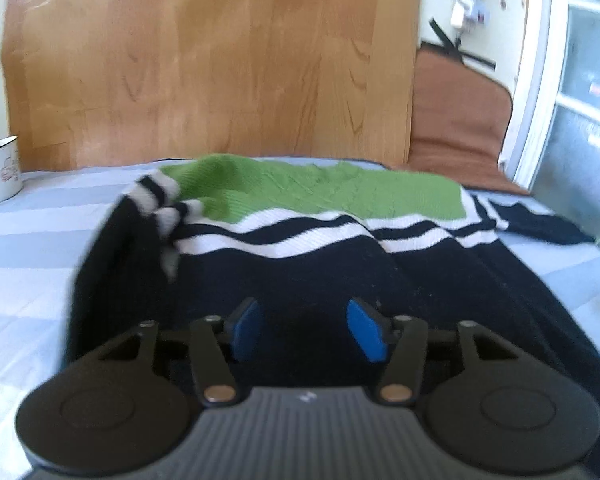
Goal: Fold small clothes
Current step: 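Lay the sweater flat on the sheet and open both grippers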
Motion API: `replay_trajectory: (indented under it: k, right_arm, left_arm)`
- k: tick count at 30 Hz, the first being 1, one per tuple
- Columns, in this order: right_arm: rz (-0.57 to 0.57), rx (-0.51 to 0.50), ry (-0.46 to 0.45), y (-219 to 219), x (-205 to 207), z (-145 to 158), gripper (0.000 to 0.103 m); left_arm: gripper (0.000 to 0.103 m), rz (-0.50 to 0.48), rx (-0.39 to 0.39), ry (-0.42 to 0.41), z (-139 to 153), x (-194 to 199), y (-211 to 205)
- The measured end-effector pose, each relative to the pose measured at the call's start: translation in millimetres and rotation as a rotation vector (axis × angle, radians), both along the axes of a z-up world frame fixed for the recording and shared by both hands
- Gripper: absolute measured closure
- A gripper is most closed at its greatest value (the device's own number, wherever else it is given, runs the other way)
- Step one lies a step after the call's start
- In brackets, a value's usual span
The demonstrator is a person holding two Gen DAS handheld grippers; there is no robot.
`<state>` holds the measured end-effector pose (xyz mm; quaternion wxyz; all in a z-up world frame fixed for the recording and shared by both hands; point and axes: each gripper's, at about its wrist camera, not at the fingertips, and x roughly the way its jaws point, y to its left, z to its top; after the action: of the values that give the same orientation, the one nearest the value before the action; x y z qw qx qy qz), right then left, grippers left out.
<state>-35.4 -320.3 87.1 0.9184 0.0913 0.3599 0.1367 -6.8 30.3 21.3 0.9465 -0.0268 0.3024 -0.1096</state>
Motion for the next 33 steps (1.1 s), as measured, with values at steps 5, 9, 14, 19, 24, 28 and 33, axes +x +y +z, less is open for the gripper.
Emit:
replay_trajectory:
  k: [5, 9, 14, 19, 24, 28, 33]
  right_arm:
    - [0.001, 0.033, 0.056, 10, -10, -20, 0.048]
    - [0.063, 0.14, 0.12, 18, -20, -22, 0.067]
    - [0.03, 0.07, 0.126, 21, -34, -9, 0.092]
    - [-0.016, -0.088, 0.028, 17, -39, 26, 0.095]
    - [-0.091, 0.104, 0.167, -15, -38, 2, 0.089]
    - [-0.145, 0.253, 0.19, -29, -51, -8, 0.071]
    - [-0.085, 0.191, 0.142, 0, -39, 5, 0.066]
  left_arm:
    - [0.05, 0.0, -0.036, 0.034, 5, -28, 23]
    - [0.051, -0.037, -0.025, 0.039, 0, -48, 17]
    - [0.051, -0.057, 0.044, 0.058, -17, -55, -3]
    - [0.049, -0.076, 0.116, 0.02, -21, -60, -11]
    - [0.048, -0.088, 0.094, 0.016, -21, -61, -5]
    - [0.048, -0.118, 0.067, 0.04, -17, -63, 2]
    - [0.048, -0.147, 0.008, -0.005, 1, -78, 22]
